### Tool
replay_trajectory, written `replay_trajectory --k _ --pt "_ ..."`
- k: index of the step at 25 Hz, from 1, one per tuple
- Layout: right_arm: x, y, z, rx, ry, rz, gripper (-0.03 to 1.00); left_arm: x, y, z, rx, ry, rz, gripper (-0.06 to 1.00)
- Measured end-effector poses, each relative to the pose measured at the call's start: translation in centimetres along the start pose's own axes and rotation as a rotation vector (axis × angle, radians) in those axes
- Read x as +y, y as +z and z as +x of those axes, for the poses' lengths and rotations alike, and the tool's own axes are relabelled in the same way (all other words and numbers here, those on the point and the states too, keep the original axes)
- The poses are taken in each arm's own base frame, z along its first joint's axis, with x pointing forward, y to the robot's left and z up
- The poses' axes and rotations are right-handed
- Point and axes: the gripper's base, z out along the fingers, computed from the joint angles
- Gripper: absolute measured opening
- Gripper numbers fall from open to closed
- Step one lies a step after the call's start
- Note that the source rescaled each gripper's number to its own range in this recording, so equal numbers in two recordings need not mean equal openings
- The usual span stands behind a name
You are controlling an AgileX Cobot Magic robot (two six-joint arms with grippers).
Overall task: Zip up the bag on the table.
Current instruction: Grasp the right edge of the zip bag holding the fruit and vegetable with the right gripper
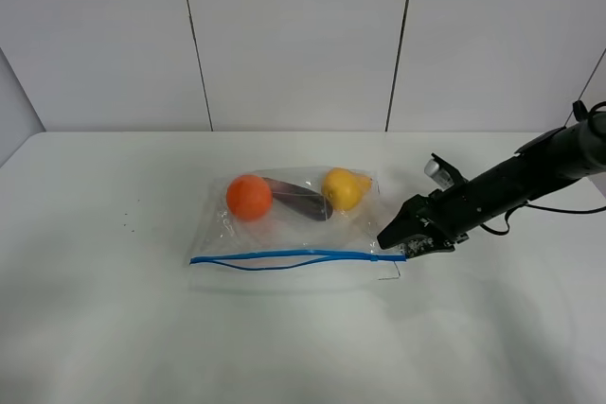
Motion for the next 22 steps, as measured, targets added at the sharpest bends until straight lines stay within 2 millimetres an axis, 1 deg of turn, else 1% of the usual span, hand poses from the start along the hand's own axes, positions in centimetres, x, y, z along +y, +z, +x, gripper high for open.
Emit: replay_trajectory --k 4,7,12,15,18,22 --pt "0.17 0.08 -0.27 -0.032 -0.012 -0.028 0.74 0.00 0.00 0.00 0.000 0.000 0.000 0.92" --pt "0.10 0.19 -0.31 -0.038 -0.004 -0.035 0.69 0.00 0.00 0.00 0.000 0.000 0.000 0.92" --pt "-0.54 0.93 -0.17 -0.034 0.025 -0.049 0.64 0.00 0.00 0.00 0.000 0.000 0.000 0.92" --pt "-0.65 1.04 -0.13 -0.031 0.028 -0.050 0.54 0.00 0.00 0.00 0.000 0.000 0.000 0.92" --pt "-0.61 1.03 -0.21 -0.039 0.033 -0.054 0.41 0.00 0.00 0.00 0.000 0.000 0.000 0.92" --pt "-0.60 1.03 -0.23 -0.042 0.029 -0.056 0.35 0.00 0.00 0.00 0.000 0.000 0.000 0.92"
